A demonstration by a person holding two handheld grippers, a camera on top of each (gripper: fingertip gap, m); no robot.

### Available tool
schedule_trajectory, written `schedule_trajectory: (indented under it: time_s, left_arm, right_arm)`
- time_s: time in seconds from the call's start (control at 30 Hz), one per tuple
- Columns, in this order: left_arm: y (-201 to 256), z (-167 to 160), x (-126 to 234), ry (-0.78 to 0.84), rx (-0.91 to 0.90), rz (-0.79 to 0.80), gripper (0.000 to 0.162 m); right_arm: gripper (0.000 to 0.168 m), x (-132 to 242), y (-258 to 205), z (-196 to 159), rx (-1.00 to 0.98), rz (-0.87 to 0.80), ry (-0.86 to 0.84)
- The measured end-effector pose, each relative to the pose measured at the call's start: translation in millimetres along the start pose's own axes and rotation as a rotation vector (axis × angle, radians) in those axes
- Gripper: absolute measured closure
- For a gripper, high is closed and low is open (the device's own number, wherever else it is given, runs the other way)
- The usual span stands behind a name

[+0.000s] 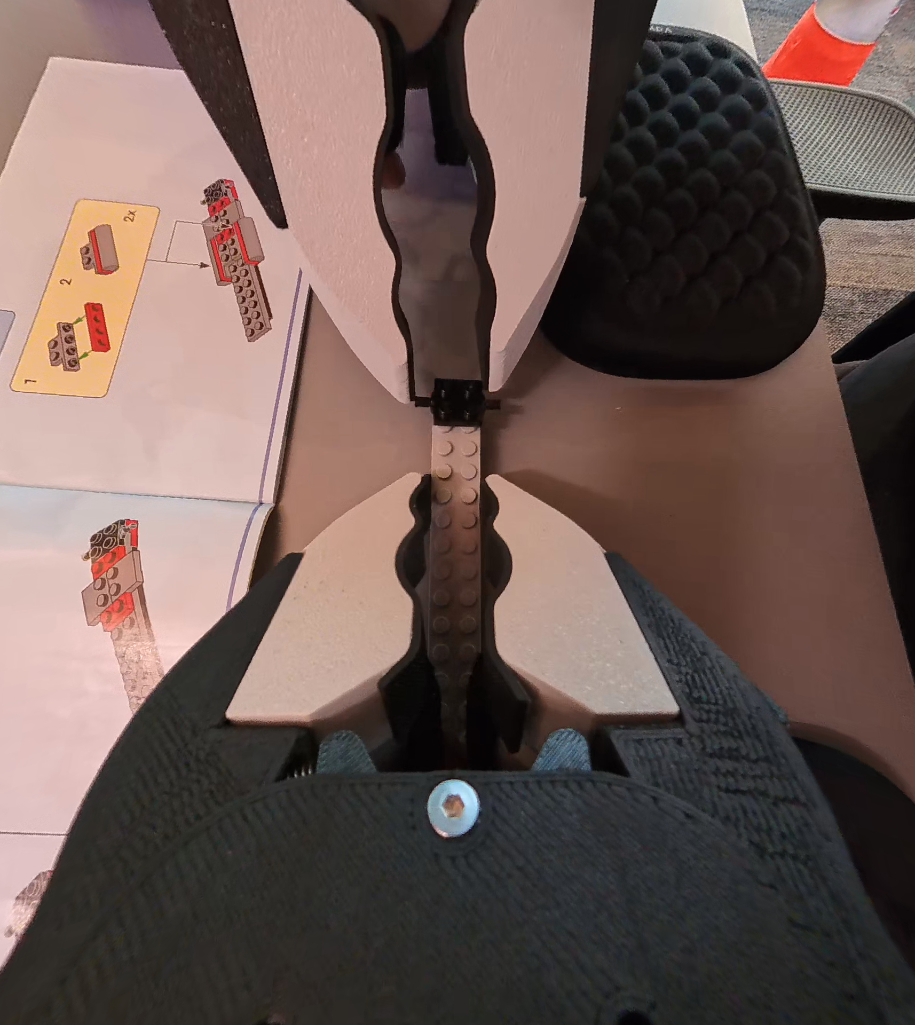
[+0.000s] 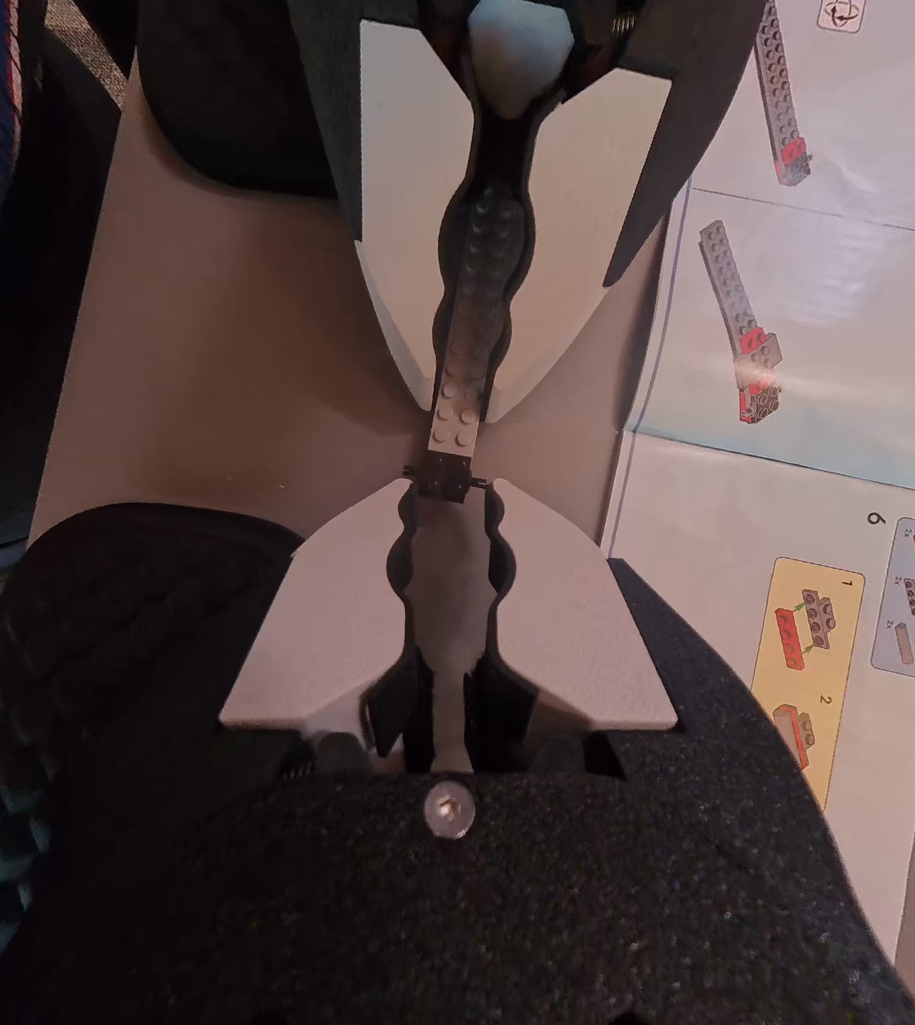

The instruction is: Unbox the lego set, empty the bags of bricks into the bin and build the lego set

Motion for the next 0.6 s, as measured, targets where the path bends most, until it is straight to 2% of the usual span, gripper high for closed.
schedule_trajectory:
  time_s: [0.37, 0.6]
  left_arm:
    - [2.2, 1.0, 0.7, 0.000, -0.008, -0.004, 0.146]
    - [2.9, 1.7, 2.8, 0.003, -0.014, 0.000, 0.146]
  right_arm:
    - [0.144, 1.1, -1.2, 4.0, 0.000, 0.012, -0.013]
    - [0.137, 3.0, -1.5, 5.6, -0.023, 0.015, -0.005]
Point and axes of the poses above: each gripper's, where its closed fingertips meet, x back along the fingers, z out of its top, y = z × x across the jaws, the point moved 3 cm from there along x, back along the fingers, and after that the axes turned 14 degrees about -z, right-handed, at the moved point
